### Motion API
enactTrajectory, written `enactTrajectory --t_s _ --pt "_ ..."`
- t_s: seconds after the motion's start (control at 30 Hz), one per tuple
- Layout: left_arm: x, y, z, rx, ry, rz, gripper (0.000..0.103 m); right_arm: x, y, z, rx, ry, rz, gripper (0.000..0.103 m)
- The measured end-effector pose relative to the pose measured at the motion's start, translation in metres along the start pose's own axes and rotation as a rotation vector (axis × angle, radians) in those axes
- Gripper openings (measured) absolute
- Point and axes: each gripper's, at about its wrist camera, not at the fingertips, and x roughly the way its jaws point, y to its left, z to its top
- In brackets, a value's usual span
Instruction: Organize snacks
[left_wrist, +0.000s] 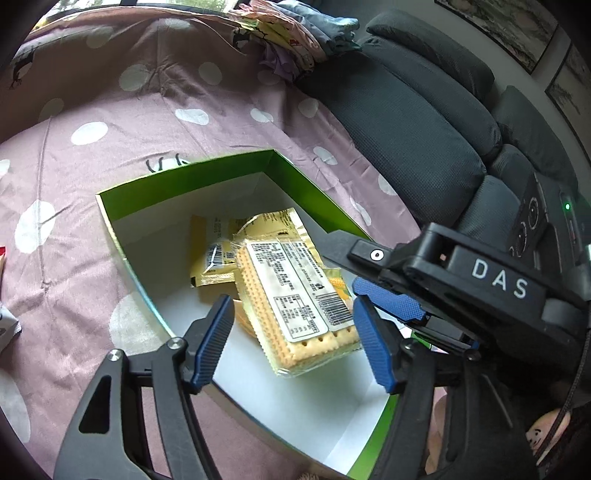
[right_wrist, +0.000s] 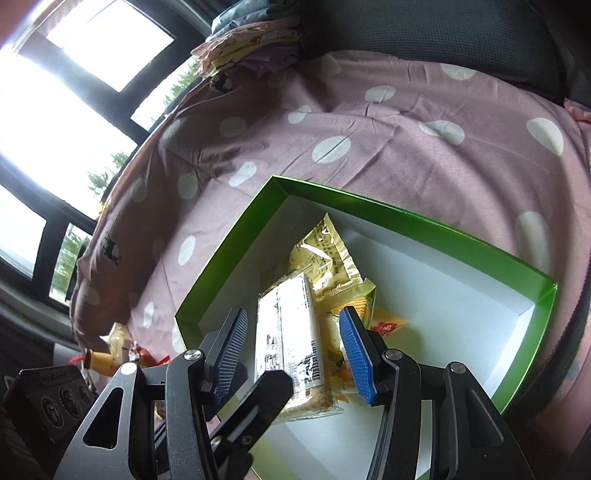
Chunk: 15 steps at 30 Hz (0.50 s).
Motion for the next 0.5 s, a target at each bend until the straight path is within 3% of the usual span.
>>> enactTrajectory --t_s 0.17,0.27,0.3,0.37,0.5 --pt "-0.043 0.023 -0.004 -0.065 -0.056 0.027 0.079 -0.013 0.011 -0.002 -0.022 -0.045 0.033 0.06" --pt "-0.082 0.048 -0.011 -0.114 -0.135 0.073 0.088 -0.024 0.026 -0.006 -0.064 -0.074 0.076 0.065" --pt "-0.094 0.058 -0.013 -0.133 -0.154 0.098 0.088 -0.027 0.033 -0.007 -0.082 -0.09 0.094 0.071" --pt "-0.117 0.082 -0.019 -0.18 -0.177 0.162 0.088 -0.032 0.05 -0.013 -0.13 -0.104 0.144 0.073" --pt "-0.153 0.138 -0.031 -0.298 -0.204 0.311 0.089 -0.021 0.094 -0.03 -0.255 -0.038 0.259 0.076"
